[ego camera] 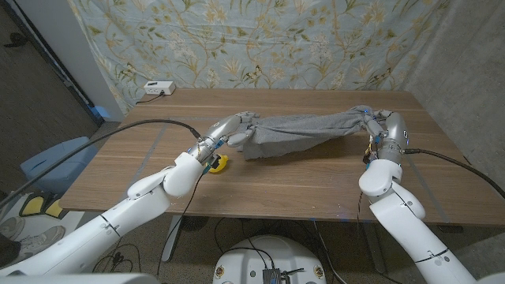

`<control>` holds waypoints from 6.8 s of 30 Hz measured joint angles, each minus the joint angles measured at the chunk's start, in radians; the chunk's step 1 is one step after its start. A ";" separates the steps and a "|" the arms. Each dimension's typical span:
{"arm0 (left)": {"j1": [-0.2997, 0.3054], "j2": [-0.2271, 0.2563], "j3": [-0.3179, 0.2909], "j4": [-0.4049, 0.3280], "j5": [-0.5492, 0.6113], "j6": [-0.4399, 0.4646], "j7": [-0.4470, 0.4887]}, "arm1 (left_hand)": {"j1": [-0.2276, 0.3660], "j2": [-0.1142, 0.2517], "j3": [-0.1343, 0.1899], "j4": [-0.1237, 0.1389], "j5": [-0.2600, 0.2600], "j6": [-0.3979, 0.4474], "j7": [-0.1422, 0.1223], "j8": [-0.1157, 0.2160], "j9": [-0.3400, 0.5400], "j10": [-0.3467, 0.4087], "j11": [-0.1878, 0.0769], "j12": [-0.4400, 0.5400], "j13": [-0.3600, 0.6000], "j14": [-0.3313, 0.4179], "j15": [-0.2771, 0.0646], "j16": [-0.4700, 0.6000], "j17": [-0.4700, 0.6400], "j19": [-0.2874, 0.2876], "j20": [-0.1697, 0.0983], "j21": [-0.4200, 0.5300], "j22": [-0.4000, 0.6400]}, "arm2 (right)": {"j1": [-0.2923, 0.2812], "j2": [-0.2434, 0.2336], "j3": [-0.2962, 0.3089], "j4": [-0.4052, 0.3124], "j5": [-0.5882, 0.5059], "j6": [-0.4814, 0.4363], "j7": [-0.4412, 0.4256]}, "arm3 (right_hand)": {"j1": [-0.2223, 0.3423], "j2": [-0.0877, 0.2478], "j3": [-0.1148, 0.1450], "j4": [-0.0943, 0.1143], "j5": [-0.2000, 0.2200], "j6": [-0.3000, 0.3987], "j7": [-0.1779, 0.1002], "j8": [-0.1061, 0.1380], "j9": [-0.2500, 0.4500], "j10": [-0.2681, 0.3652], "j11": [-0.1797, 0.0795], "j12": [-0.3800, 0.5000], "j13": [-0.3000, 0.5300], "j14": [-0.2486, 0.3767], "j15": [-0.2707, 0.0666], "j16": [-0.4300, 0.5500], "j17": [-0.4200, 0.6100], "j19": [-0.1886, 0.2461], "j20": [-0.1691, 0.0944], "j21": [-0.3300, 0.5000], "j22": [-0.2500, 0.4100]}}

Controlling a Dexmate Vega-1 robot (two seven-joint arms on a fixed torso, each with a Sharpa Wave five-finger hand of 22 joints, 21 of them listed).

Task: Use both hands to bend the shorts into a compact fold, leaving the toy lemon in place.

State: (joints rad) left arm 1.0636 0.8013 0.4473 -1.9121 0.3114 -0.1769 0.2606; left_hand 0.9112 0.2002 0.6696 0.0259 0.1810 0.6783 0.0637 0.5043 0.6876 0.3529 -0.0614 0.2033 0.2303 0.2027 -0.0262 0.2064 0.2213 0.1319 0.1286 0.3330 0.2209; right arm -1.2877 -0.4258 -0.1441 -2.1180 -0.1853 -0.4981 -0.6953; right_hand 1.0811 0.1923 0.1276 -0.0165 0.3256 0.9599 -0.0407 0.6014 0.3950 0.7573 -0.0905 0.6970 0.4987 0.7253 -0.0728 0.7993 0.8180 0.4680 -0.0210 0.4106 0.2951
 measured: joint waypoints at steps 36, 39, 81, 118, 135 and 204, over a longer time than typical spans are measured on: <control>-0.231 -0.041 0.011 0.236 -0.466 0.024 -0.285 | 0.000 0.000 0.006 0.003 0.000 -0.028 0.028 0.052 0.005 -0.060 0.042 -0.008 0.009 -0.073 0.048 0.000 0.018 -0.066 0.016 0.000 0.010 | 0.316 -0.075 -0.083 0.204 0.435 0.065 0.059 | 0.005 -0.001 0.036 0.012 0.015 -0.008 0.023 0.036 0.017 0.000 0.025 0.000 -0.003 -0.036 0.007 0.037 0.009 -0.004 0.032 0.038 0.009; -0.261 -0.043 0.022 0.242 -0.454 0.048 -0.286 | 0.000 0.000 0.006 0.003 0.005 -0.028 0.028 0.052 0.005 -0.060 0.042 -0.008 0.009 -0.073 0.048 0.000 0.018 -0.066 0.016 0.000 0.010 | 0.336 -0.077 -0.096 0.227 0.443 0.066 0.050 | 0.008 0.001 0.036 0.012 0.015 -0.008 0.023 0.036 0.013 0.000 0.025 0.000 -0.008 -0.036 0.007 0.045 0.009 -0.004 0.032 0.043 0.009; -0.407 -0.089 0.201 0.233 0.014 0.496 -0.021 | -0.081 -0.051 -0.109 -0.027 0.019 -0.302 -0.006 0.024 -0.137 -0.049 0.032 0.021 0.007 -0.049 0.050 0.008 -0.025 -0.091 0.034 0.027 0.016 | 0.596 -0.126 -0.276 0.473 0.510 0.055 0.193 | -0.155 -0.054 0.061 0.119 -0.125 -0.429 0.018 -0.293 -0.169 -0.301 0.134 -0.225 -0.134 -0.250 0.024 -0.091 -0.184 -0.187 0.124 0.056 -0.035; -0.397 -0.052 0.260 0.166 0.076 0.497 -0.139 | -0.350 -0.204 -0.308 0.008 -0.008 -0.528 -0.074 -0.297 -0.393 -0.212 0.057 -0.004 -0.012 -0.080 0.091 -0.021 -0.033 -0.121 0.048 0.029 -0.003 | 0.631 -0.292 -0.408 0.362 0.408 -0.169 0.295 | -0.272 -0.094 0.013 0.102 -0.130 -0.652 -0.006 -0.421 -0.191 -0.538 0.126 -0.376 -0.211 -0.542 0.073 -0.385 -0.389 -0.294 0.151 0.015 -0.091; -0.383 -0.041 0.247 0.225 -0.030 0.361 -0.243 | -0.411 -0.155 -0.322 0.021 -0.007 -0.532 -0.144 -0.312 -0.469 -0.298 0.031 -0.008 -0.031 -0.198 0.077 -0.033 -0.040 -0.200 0.061 -0.016 -0.012 | 0.661 -0.283 -0.494 0.313 0.302 -0.431 0.276 | -0.343 -0.117 -0.021 0.119 -0.130 -0.715 -0.008 -0.421 -0.195 -0.560 0.126 -0.392 -0.225 -0.518 0.089 -0.404 -0.415 -0.241 0.159 0.031 -0.105; -0.457 -0.101 0.298 0.383 -0.027 0.264 -0.304 | -0.440 -0.126 -0.308 0.015 -0.007 -0.543 -0.136 -0.320 -0.506 -0.309 0.049 -0.008 -0.040 -0.210 0.053 -0.028 -0.044 -0.200 0.061 -0.023 -0.016 | 0.749 -0.164 -0.602 0.557 0.240 -0.258 0.265 | 0.344 -0.038 0.179 -0.145 -0.131 -0.059 0.003 -0.231 -0.151 0.073 0.101 -0.098 -0.141 0.277 -0.041 -0.127 -0.163 0.303 -0.064 0.562 -0.009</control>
State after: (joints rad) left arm 0.6064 0.7007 0.7452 -1.5293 0.2849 0.0872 -0.0430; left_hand 0.4710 0.0742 0.3618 0.0410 0.1739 0.1356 -0.0726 0.1847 0.1813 0.0441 -0.0125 0.1955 0.1905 -0.0073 0.0266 0.1781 0.1768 -0.0681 0.1894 0.3102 0.2047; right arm -0.5390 -0.5899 -0.7463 -1.5610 0.0549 -0.7561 -0.4304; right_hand 1.4254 0.1541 0.3069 -0.1611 0.1941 0.9009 -0.0377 0.3702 0.2444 0.8307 0.0107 0.5993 0.3574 1.0024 -0.1141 0.6720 0.6555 0.7708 -0.0850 0.9729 0.2858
